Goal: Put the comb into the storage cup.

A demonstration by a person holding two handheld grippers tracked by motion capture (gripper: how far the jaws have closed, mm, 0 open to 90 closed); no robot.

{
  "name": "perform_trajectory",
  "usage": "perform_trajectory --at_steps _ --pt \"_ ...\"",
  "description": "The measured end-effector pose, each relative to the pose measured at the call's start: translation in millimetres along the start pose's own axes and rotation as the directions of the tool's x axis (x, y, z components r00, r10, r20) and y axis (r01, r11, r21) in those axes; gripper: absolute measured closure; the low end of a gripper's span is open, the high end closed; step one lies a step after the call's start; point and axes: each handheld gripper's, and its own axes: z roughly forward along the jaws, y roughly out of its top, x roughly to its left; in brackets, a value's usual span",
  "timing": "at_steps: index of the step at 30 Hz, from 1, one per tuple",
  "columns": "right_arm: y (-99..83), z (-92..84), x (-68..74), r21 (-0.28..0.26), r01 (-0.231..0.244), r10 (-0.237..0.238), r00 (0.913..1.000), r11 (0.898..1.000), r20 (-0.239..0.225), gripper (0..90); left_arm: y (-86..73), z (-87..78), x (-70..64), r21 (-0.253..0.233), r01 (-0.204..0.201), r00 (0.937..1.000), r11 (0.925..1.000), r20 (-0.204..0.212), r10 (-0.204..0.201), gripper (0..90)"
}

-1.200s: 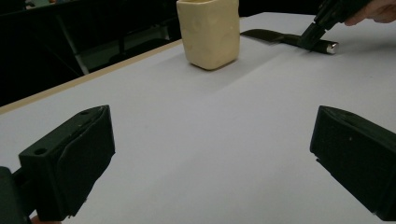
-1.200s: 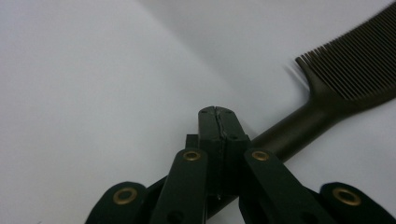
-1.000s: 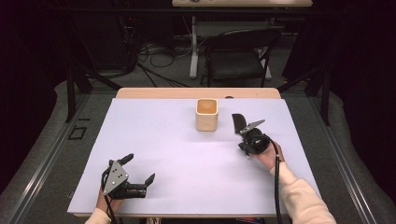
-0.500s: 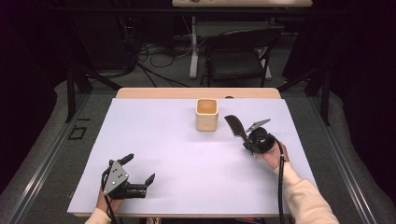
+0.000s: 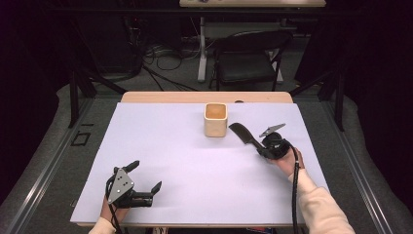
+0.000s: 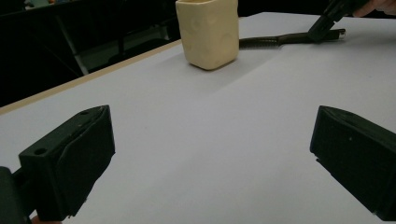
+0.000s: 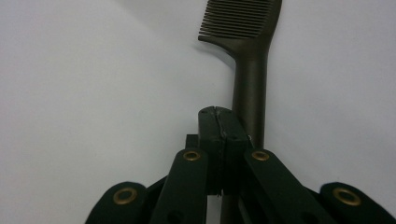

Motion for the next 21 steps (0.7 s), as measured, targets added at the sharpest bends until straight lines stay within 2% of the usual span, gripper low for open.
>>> perform_trajectory --at_steps 10,17,19,21 --pt "-0.8 1.4 -1.5 -0.010 0.004 -0.003 1.0000 1.000 0.009 90.0 0.1 -0.2 0.0 0.000 -0.002 1.0000 1.0000 0.000 0.002 0.0" --pt "-0.2 0.0 -0.9 0.007 0.000 0.000 0.9999 1.000 0.013 90.0 0.1 -0.3 0.1 0.000 -0.002 1.0000 1.0000 0.000 0.002 0.0" --pt "-0.5 0.4 -0.6 -0.006 -0.002 0.002 1.0000 1.000 0.007 90.0 0.1 -0.4 -0.1 0.000 -0.003 1.0000 1.0000 0.000 0.003 0.0" --pt "0.1 -1.8 1.1 -0.007 -0.002 0.002 1.0000 1.000 -0.007 84.1 0.2 -0.6 -0.1 0.000 -0.004 1.0000 1.0000 0.000 0.004 0.0"
